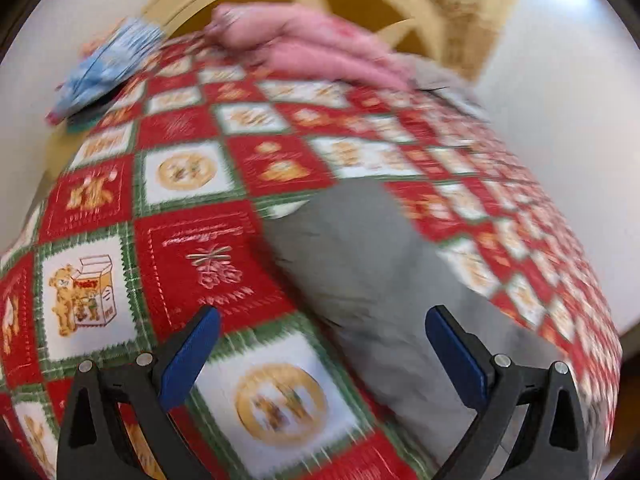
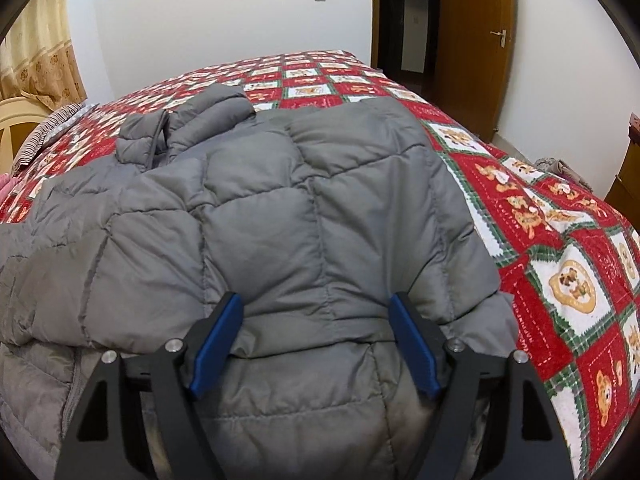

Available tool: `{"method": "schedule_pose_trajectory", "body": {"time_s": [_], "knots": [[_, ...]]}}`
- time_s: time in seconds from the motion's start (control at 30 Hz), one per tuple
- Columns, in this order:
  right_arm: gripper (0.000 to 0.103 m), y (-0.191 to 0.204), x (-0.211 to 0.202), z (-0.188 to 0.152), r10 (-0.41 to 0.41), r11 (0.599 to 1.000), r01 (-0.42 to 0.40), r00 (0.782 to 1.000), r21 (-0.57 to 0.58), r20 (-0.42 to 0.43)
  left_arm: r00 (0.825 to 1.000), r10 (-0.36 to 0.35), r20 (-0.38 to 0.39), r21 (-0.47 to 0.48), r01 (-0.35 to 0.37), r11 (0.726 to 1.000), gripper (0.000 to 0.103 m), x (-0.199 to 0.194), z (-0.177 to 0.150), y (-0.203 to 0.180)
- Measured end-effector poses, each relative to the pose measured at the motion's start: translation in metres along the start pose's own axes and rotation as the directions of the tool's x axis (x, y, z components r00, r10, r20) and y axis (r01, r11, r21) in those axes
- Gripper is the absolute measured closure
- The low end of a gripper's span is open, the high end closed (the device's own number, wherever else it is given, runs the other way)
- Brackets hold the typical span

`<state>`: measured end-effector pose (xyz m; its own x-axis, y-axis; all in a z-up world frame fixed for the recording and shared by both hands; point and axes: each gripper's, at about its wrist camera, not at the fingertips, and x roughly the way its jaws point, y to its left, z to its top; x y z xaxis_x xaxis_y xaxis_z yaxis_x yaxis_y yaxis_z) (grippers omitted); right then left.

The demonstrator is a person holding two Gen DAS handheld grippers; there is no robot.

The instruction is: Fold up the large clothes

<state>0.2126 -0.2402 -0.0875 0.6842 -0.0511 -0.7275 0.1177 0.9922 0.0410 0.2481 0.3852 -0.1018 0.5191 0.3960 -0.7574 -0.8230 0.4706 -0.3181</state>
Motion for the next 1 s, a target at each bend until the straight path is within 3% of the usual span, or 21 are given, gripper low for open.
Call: {"method": "schedule_pose_trajectory", "body": {"time_s": [0.07, 0.17, 0.23, 0.27, 0.3, 0.37, 0.4, 0.43, 0.57, 0.67, 0.77, 0.83, 0.87, 0.93, 1.0], "knots": [[0.024, 0.000, 0.000, 0.000, 0.000, 1.000, 0.000, 1.000, -0.001, 0.000, 0.999, 0.018, -0.052, -0.011, -0.018, 1.000, 0.001, 0.023, 0.001, -0.001], [0.024, 0.000, 0.000, 0.000, 0.000, 1.000, 0.000, 1.000, -0.001, 0.000, 0.998, 0.055, 0.007, 0.065, -0.056, 0.996, 0.004, 0.028, -0.004, -0.015], [0.024, 0.000, 0.000, 0.000, 0.000, 1.000, 0.000, 1.000, -0.002, 0.000, 0.998, 0.059, 0.014, 0.093, -0.060, 0.994, 0.033, 0.031, -0.007, -0.019], [0.024, 0.000, 0.000, 0.000, 0.000, 1.000, 0.000, 1.000, -0.002, 0.000, 0.999, 0.049, 0.021, 0.106, -0.051, 0.993, 0.052, 0.033, -0.008, -0.020], [0.023, 0.000, 0.001, 0.000, 0.000, 1.000, 0.000, 1.000, -0.002, 0.001, 0.999, 0.025, 0.020, 0.111, -0.027, 0.993, 0.063, 0.035, -0.006, -0.019], [0.023, 0.000, 0.000, -0.001, 0.001, 1.000, -0.001, 1.000, -0.001, 0.001, 1.000, -0.007, 0.024, 0.117, 0.005, 0.993, 0.073, 0.035, -0.005, -0.016], [0.023, 0.000, 0.000, -0.001, 0.002, 1.000, -0.002, 1.000, 0.000, 0.001, 0.999, -0.027, 0.023, 0.121, 0.024, 0.992, 0.087, 0.033, -0.003, -0.016], [0.023, 0.000, 0.000, 0.000, 0.003, 1.000, -0.003, 1.000, 0.001, 0.002, 0.997, -0.077, 0.010, 0.127, 0.075, 0.989, 0.092, 0.033, -0.002, -0.016], [0.023, -0.001, 0.001, 0.000, 0.011, 1.000, -0.011, 1.000, 0.008, 0.005, 0.988, -0.128, 0.091, 0.190, 0.109, 0.976, 0.094, 0.006, 0.005, -0.037], [0.023, -0.003, 0.001, 0.000, 0.019, 1.000, -0.019, 1.000, 0.015, 0.009, 0.961, -0.233, 0.151, 0.261, 0.188, 0.947, 0.094, -0.035, 0.005, -0.069], [0.023, -0.003, 0.002, -0.001, 0.023, 1.000, -0.023, 1.000, 0.019, 0.011, 0.903, -0.389, 0.182, 0.417, 0.288, 0.862, 0.094, -0.095, -0.018, -0.119], [0.023, -0.003, 0.002, -0.001, 0.025, 0.999, -0.025, 1.000, 0.020, 0.013, 0.835, -0.524, 0.167, 0.535, 0.370, 0.760, 0.094, -0.144, -0.050, -0.157], [0.023, -0.004, 0.002, -0.001, 0.027, 0.999, -0.028, 1.000, 0.023, 0.014, 0.810, -0.567, 0.151, 0.568, 0.399, 0.720, 0.094, -0.159, -0.062, -0.168], [0.023, -0.003, 0.001, -0.001, 0.031, 0.999, -0.031, 0.999, 0.027, 0.016, 0.746, -0.660, 0.089, 0.647, 0.461, 0.608, 0.094, -0.194, -0.100, -0.195], [0.023, -0.004, 0.001, -0.001, 0.034, 0.999, -0.035, 0.999, 0.030, 0.018, 0.680, -0.733, -0.020, 0.707, 0.528, 0.471, 0.094, -0.224, -0.149, -0.221]]}}
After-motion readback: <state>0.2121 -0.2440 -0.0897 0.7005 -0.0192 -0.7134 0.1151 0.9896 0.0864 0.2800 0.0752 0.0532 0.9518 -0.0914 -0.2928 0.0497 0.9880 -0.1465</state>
